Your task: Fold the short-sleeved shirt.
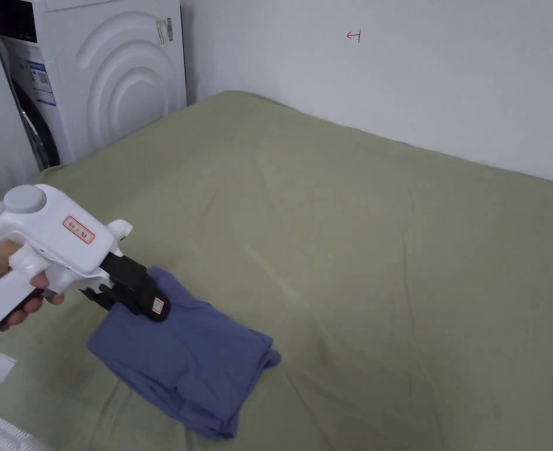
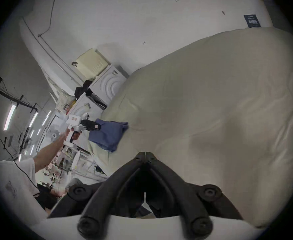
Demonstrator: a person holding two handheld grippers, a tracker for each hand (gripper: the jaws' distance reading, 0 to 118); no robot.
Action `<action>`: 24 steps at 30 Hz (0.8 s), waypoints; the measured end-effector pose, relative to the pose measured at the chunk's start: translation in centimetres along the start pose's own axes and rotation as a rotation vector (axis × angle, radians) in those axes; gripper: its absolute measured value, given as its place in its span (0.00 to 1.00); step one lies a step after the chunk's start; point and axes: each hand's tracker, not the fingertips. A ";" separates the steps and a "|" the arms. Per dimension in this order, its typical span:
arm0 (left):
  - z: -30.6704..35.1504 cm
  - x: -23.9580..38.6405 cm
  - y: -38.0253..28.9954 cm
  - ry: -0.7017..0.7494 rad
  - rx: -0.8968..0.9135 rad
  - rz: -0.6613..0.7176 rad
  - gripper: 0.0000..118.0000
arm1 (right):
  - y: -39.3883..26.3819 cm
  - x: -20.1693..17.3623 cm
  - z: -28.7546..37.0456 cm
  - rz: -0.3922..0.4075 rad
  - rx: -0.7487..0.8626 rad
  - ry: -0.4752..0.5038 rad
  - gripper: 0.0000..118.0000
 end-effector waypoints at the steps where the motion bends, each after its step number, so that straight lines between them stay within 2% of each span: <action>1: 0.0 0.0 0.8 0.028 -0.015 -0.021 0.22 | -0.1 0.2 0.1 0.002 -0.002 -0.018 0.01; 2: 0.2 0.1 1.5 0.026 -0.015 -0.029 0.22 | 0.5 1.5 -0.5 0.001 -0.003 -0.030 0.01; 3: 0.3 0.2 2.1 0.020 -0.020 -0.032 0.28 | 0.5 1.7 -0.6 -0.004 -0.007 -0.036 0.01; 4: 0.2 0.6 2.5 0.046 -0.027 -0.049 0.48 | 0.7 1.8 -0.6 -0.009 -0.011 -0.038 0.01; 6: 0.7 1.7 2.3 0.115 -0.005 -0.075 1.00 | 0.7 1.9 -0.5 -0.004 -0.011 -0.037 0.01; 11: 3.9 5.2 -0.4 0.263 0.108 -0.111 1.00 | 1.7 1.5 1.6 0.040 0.039 -0.051 0.01; 12: 4.2 6.5 -1.3 0.297 0.146 -0.116 0.99 | 2.0 1.2 2.4 0.064 0.064 -0.056 0.01; 13: 4.2 8.5 -2.2 0.348 0.181 -0.137 0.92 | 2.4 0.9 3.3 0.077 0.098 -0.050 0.01; 14: 4.0 10.7 -3.3 0.357 0.238 -0.145 0.74 | 2.9 0.3 4.2 0.085 0.134 -0.063 0.01; 15: 4.1 12.2 -4.7 0.341 0.259 -0.152 0.27 | 3.4 -0.2 5.0 0.109 0.163 -0.093 0.01; 16: 3.4 14.6 -5.9 0.307 0.301 -0.157 0.00 | 4.1 -1.1 6.0 0.162 0.206 -0.157 0.01; 18: 1.5 20.3 -8.4 0.348 0.441 -0.227 0.00 | 5.4 -2.8 7.6 0.251 0.274 -0.268 0.01; 19: 0.8 22.9 -10.0 0.278 0.505 -0.252 0.00 | 6.0 -3.7 8.4 0.282 0.310 -0.334 0.01; 21: -0.8 28.9 -12.5 0.262 0.612 -0.221 0.00 | 6.7 -5.3 9.6 0.356 0.392 -0.460 0.01; 24: -2.7 37.6 -16.6 0.255 0.882 -0.374 0.00 | 7.0 -7.3 10.9 0.482 0.489 -0.624 0.01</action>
